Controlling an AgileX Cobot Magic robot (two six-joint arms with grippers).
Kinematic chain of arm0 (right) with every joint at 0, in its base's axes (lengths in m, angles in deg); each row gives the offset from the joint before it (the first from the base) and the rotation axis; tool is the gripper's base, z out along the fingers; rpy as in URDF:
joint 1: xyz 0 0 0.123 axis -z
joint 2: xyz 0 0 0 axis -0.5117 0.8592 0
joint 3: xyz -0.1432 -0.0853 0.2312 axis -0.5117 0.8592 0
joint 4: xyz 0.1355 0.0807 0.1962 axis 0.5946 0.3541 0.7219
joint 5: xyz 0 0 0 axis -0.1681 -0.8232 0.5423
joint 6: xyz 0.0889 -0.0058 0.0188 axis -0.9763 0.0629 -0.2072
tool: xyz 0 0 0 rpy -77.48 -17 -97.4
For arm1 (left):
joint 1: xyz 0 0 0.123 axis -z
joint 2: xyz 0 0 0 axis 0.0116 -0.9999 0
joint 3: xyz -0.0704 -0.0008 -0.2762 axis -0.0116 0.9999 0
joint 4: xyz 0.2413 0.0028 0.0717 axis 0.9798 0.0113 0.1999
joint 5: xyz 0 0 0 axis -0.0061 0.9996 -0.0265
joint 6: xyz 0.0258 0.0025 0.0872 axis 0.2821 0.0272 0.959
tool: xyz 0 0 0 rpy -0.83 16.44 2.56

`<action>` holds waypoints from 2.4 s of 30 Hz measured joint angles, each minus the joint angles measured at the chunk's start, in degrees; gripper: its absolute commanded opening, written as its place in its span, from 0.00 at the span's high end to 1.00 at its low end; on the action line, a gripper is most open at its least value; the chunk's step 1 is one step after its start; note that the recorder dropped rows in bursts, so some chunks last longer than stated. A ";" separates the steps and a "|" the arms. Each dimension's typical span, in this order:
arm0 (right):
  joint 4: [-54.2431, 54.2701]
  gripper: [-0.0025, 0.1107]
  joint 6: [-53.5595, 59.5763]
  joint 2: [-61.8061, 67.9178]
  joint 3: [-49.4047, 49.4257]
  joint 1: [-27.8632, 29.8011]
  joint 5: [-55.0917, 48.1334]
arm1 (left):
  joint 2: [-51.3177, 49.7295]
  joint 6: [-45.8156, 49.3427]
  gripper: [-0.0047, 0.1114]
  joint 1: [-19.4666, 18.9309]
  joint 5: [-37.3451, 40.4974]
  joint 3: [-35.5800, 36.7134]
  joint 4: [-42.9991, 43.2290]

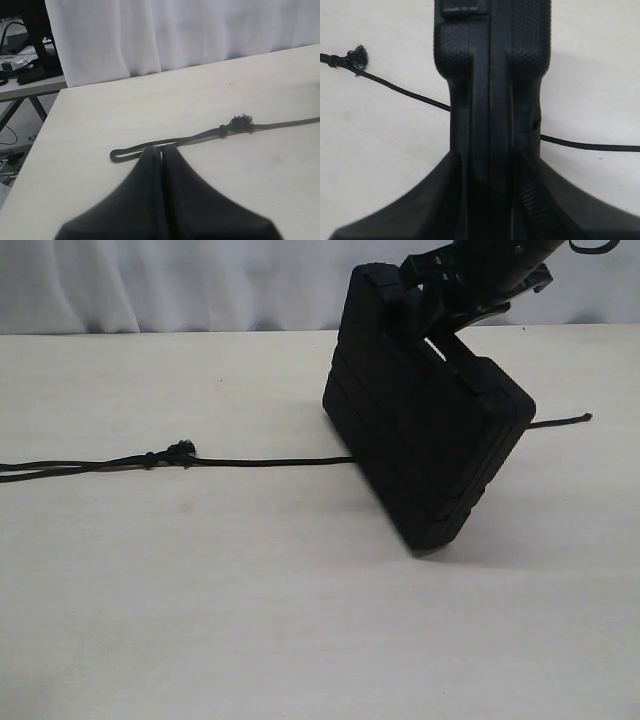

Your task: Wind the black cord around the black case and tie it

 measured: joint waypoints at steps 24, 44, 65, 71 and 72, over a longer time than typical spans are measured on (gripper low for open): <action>-1.06 0.94 -10.04 -0.02 0.00 -0.11 -0.44 | 0.00 0.00 0.96 0.00 0.00 0.00 0.00; -18.24 0.94 -28.25 -1.00 -0.13 -10.58 1.20 | 0.00 0.00 0.96 0.00 0.00 0.00 0.00; -18.56 0.94 -33.61 -1.02 -0.13 -10.58 1.31 | 0.00 0.00 0.96 0.00 0.00 0.00 0.00; -18.56 0.94 -33.83 -1.02 -0.03 -10.58 2.01 | 0.00 0.00 0.96 0.00 0.00 0.00 0.00; -18.56 0.94 -33.76 -1.02 -0.03 -10.58 2.11 | 0.00 0.00 0.96 0.00 0.00 0.00 0.00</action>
